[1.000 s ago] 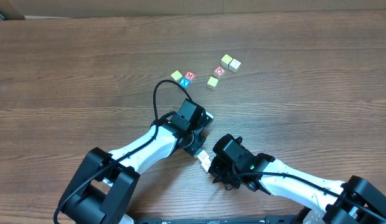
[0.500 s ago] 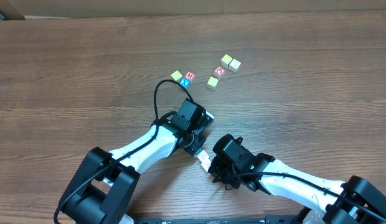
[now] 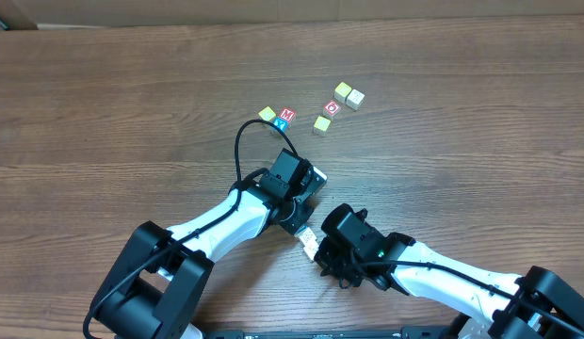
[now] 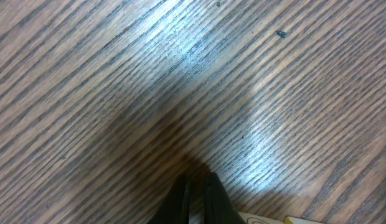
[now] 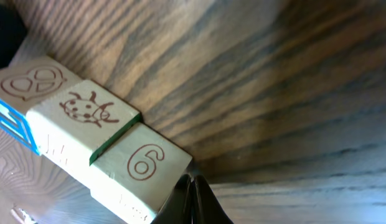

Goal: Flip 5 blocks

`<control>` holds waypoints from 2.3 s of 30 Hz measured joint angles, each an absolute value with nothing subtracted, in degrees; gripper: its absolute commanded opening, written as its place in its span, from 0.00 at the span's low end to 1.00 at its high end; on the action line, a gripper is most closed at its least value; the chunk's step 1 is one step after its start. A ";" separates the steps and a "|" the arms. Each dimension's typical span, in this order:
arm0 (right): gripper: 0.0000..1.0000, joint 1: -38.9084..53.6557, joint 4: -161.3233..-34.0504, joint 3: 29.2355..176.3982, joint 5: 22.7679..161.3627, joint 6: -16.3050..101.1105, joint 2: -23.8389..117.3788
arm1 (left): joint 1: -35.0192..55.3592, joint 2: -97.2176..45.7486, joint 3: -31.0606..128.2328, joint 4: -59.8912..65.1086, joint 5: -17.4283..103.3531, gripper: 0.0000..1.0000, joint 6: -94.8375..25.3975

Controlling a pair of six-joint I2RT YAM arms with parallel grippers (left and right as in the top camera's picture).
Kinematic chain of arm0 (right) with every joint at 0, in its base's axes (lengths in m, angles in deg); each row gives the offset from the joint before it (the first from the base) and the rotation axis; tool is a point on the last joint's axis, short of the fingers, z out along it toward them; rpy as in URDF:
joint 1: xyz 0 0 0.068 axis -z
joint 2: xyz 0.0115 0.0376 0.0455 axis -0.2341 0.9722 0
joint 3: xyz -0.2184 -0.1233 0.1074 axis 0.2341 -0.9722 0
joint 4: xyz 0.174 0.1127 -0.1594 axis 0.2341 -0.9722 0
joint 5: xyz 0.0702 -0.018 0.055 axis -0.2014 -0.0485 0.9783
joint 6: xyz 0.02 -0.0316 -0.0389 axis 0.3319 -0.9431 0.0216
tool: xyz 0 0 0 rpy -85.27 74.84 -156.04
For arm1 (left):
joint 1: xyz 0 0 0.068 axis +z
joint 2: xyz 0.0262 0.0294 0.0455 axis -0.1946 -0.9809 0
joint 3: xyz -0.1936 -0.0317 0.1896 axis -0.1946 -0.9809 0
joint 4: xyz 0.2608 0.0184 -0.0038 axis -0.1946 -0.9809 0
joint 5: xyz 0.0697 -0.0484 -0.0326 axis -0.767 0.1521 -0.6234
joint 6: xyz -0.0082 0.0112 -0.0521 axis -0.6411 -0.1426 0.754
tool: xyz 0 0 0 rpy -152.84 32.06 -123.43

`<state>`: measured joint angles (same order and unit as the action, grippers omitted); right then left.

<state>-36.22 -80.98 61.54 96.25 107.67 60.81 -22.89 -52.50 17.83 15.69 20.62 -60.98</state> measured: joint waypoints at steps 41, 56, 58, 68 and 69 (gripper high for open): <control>0.04 -37.60 -79.49 61.54 95.60 110.77 60.81 | -23.19 -52.85 17.83 17.50 20.65 0.04 -62.40; 0.04 -37.60 -79.51 61.54 95.60 110.84 60.81 | -23.19 -53.00 17.83 18.03 20.67 0.04 -62.40; 0.04 -37.62 -79.51 61.54 95.60 110.81 60.81 | -23.19 -53.00 17.83 18.03 20.67 0.04 -62.40; 0.04 -37.62 -79.73 61.54 95.55 110.81 60.81 | -23.19 -53.00 17.83 18.25 20.69 0.04 -62.36; 0.04 -37.62 -79.75 61.54 95.55 110.79 60.81 | -23.19 -53.00 17.83 18.25 20.67 0.04 -62.36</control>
<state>-37.62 -79.75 61.54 95.55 110.79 60.81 -23.19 -53.00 17.83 18.25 20.67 -62.36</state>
